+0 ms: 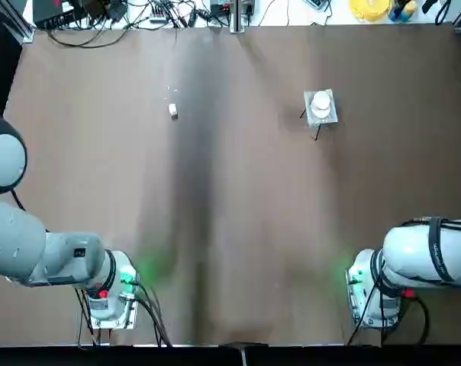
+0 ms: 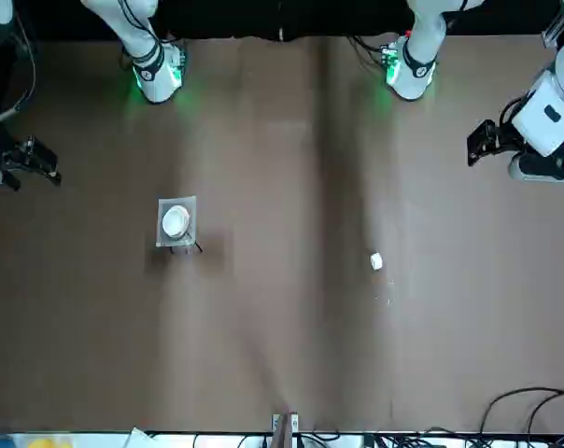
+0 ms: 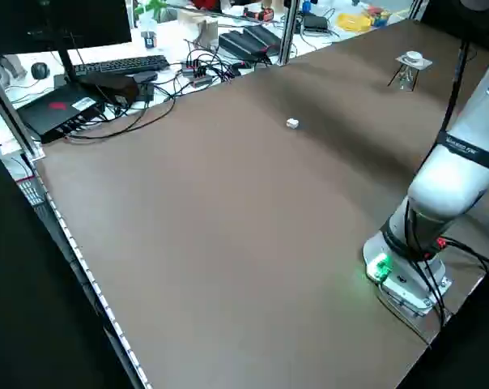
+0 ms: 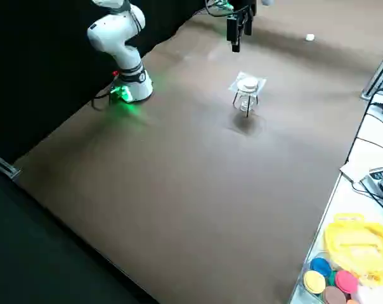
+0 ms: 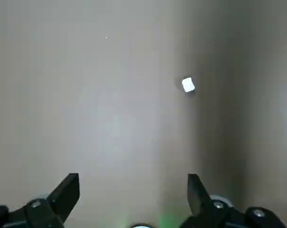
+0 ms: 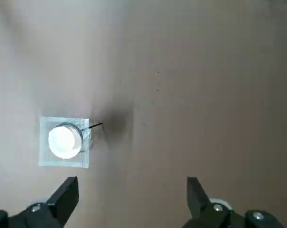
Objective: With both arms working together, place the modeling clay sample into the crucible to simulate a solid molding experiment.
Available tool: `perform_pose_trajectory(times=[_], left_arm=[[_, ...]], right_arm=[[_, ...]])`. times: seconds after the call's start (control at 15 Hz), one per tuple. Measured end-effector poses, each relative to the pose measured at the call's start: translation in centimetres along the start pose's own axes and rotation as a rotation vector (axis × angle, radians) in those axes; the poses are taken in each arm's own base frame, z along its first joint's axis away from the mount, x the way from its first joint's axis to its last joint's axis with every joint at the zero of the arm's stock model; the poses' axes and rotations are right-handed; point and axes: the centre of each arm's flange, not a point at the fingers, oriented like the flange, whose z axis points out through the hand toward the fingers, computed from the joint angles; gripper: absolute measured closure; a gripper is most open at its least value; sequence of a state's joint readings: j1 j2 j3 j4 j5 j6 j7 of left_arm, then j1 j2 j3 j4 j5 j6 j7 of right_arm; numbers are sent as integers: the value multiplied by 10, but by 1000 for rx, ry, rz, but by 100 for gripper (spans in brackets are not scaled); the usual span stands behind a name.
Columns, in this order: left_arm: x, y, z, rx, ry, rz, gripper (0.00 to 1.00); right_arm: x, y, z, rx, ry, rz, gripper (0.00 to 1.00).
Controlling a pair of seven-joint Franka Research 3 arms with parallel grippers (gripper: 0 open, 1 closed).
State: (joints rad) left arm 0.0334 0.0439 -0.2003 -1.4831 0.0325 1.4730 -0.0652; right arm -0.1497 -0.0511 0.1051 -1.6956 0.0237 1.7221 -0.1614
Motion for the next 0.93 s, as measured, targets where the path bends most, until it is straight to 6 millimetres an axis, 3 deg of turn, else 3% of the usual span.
perform_pose_trajectory(times=[0.33,0.47,0.6,0.93], left_arm=[[-1,-4,5,5,-23,1,0],[7,-3,32,5,-80,-26,0],[26,6,83,-10,-134,-42,0],[80,55,254,-53,-127,-18,0]], right_arm=[[0,0,0,0,0,0,0],[0,0,0,0,-1,0,0],[0,-1,1,1,-3,-1,0],[2,-4,10,6,-27,-9,0]])
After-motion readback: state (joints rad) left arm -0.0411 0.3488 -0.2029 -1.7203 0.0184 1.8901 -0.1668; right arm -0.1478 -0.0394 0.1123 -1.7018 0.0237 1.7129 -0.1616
